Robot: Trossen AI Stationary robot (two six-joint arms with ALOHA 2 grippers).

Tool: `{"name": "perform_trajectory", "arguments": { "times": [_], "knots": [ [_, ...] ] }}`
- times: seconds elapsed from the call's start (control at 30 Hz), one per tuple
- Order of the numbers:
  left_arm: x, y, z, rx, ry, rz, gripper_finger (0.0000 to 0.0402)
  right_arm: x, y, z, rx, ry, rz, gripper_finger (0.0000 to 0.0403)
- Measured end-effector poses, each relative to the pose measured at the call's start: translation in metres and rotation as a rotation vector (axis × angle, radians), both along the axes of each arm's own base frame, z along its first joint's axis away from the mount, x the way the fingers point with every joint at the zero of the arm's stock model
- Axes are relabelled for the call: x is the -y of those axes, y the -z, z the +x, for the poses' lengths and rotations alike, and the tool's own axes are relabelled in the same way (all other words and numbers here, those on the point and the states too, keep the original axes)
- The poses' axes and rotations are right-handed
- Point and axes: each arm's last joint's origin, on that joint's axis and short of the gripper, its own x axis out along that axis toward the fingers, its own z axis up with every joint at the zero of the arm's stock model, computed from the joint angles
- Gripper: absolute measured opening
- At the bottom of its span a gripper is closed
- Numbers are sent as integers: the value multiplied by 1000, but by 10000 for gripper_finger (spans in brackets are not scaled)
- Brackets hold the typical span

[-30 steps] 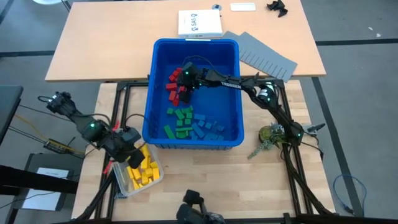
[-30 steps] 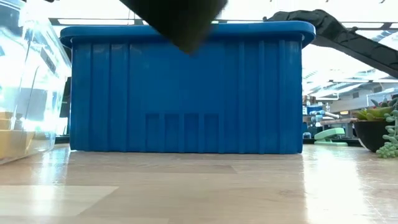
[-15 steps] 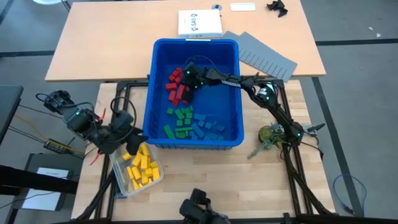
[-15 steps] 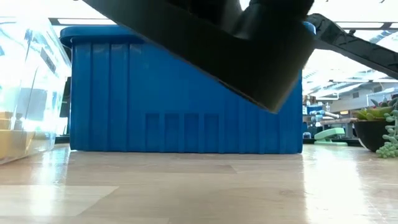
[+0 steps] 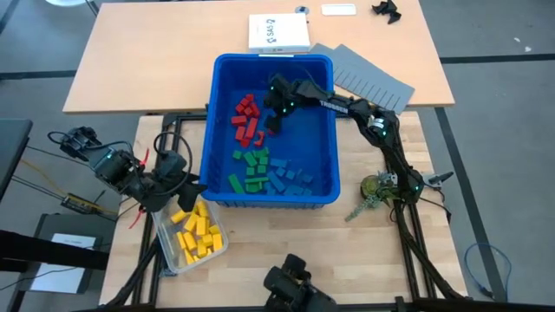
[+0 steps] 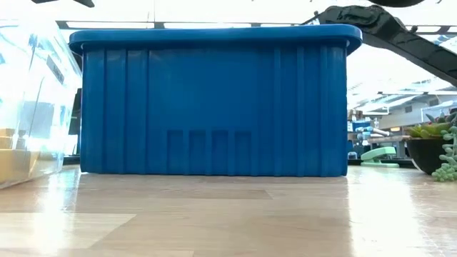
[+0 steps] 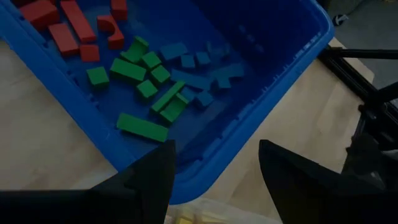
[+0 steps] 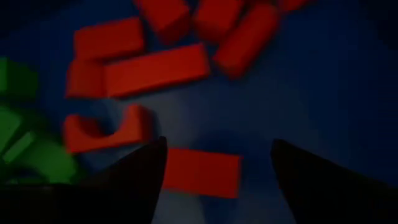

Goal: Sort Items/Unsort Items

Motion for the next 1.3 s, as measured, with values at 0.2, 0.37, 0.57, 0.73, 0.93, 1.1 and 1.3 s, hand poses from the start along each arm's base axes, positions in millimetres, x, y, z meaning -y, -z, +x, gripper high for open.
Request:
{"name": "perform_trajectory", "arguments": {
  "times": [0.2,0.37,0.57,0.73,0.93,1.1,1.3],
  "knots": [
    [-4,0,2,-5,-4,35,239,11,20,-9,-38,-50,41,285],
    [-4,0,2,-8,0,43,239,7,35,-10,-88,-423,-104,285],
    [-4,-1,3,-6,9,51,239,5,45,-10,-52,-690,-226,281],
    [-4,-1,3,1,-2,62,239,2,58,-14,-75,-807,-250,274],
    [-4,-1,3,5,-8,66,239,-1,67,-18,-100,-816,-198,258],
    [-4,-1,3,6,-10,69,239,-2,68,-19,-104,-776,-156,211],
    [-4,-1,3,3,-6,75,239,-2,61,-18,-106,-702,-115,128]
  ]
}}
